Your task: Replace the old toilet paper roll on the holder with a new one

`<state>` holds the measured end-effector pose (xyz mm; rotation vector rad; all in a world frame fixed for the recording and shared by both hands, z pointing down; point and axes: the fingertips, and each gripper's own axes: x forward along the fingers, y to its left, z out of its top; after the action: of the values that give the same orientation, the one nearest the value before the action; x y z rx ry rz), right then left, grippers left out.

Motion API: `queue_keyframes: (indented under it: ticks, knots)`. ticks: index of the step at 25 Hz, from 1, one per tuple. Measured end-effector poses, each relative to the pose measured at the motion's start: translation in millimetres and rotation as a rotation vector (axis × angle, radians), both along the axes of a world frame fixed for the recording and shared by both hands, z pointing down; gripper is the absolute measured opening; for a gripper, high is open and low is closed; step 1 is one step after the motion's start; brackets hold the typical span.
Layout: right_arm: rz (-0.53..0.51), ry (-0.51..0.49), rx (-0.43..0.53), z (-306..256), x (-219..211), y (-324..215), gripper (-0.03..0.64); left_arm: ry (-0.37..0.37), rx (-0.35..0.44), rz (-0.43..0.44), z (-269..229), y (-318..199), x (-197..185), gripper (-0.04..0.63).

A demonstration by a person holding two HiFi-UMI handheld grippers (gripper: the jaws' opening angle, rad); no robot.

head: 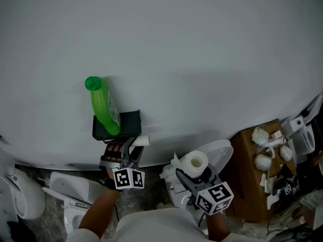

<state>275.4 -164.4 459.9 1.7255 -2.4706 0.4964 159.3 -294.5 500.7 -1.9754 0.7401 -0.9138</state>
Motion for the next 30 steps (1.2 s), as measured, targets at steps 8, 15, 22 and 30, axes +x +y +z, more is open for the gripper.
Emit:
queue_keyframes:
  ticks: [8, 15, 22, 30]
  knots:
    - [0.041, -0.011, 0.001, 2, 14, 11, 0.333, -0.002, -0.001, 0.041, -1, 7, 20, 0.212]
    - [0.106, -0.018, 0.012, 0, 33, 34, 0.333, 0.006, 0.015, 0.120, -9, 23, 51, 0.207]
    - [0.183, -0.033, 0.009, 4, 51, 58, 0.333, 0.063, 0.015, 0.217, -27, 54, 79, 0.204]
    - [0.155, -0.021, 0.003, 3, 31, 64, 0.333, 0.213, -0.006, 0.198, -58, 71, 52, 0.204]
